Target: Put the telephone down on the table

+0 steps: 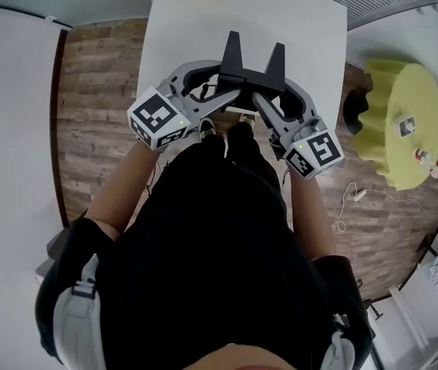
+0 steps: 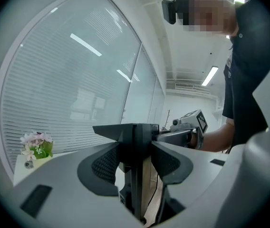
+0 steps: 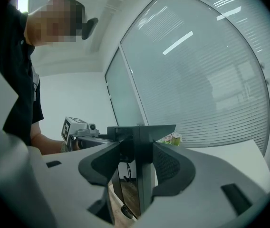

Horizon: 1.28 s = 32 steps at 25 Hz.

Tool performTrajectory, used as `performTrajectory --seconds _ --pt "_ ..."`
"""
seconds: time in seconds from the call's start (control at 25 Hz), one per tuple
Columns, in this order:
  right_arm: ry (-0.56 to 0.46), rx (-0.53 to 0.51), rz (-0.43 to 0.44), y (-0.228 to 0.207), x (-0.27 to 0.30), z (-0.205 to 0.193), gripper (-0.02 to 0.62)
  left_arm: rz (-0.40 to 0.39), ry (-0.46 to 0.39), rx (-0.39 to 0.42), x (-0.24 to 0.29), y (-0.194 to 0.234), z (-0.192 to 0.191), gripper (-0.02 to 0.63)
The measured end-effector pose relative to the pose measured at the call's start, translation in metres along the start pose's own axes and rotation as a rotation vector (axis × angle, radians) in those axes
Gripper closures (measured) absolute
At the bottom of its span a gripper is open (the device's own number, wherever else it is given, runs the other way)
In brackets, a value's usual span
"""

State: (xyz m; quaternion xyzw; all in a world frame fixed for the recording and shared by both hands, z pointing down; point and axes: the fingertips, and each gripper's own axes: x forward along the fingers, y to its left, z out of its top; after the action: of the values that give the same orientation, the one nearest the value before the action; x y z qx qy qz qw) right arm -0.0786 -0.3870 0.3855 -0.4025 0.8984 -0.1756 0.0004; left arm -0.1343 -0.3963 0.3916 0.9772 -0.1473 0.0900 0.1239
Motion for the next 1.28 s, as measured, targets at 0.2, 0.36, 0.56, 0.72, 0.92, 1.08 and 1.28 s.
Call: performTrajectory --seconds 0.2,0.36,0.56,0.72,0.92,1.08,1.28 --pt "0.035 0.036 -0.029 -0.038 0.008 -0.017 0.368 -0.024 0.034 -0.051 0.031 0.023 -0.019 0.394" --pt "0.095 0.083 -0.041 -0.072 0.019 -0.034 0.368 -0.028 0.066 -0.129 0.057 0.045 -0.038 0.394" --pt "0.182 0.162 -0.032 -0.108 0.039 -0.062 0.368 -0.021 0.121 -0.205 0.081 0.075 -0.067 0.394" --pt "0.243 0.231 -0.028 -0.136 0.052 -0.083 0.368 -0.016 0.159 -0.277 0.101 0.097 -0.091 0.394" --pt "0.288 0.289 -0.032 -0.167 0.07 -0.105 0.368 -0.019 0.198 -0.339 0.122 0.124 -0.115 0.393" --pt "0.333 0.336 -0.026 -0.191 0.083 -0.126 0.368 -0.011 0.238 -0.37 0.137 0.144 -0.136 0.391" --pt "0.378 0.366 -0.029 -0.214 0.097 -0.146 0.367 0.0 0.269 -0.423 0.154 0.163 -0.158 0.391"
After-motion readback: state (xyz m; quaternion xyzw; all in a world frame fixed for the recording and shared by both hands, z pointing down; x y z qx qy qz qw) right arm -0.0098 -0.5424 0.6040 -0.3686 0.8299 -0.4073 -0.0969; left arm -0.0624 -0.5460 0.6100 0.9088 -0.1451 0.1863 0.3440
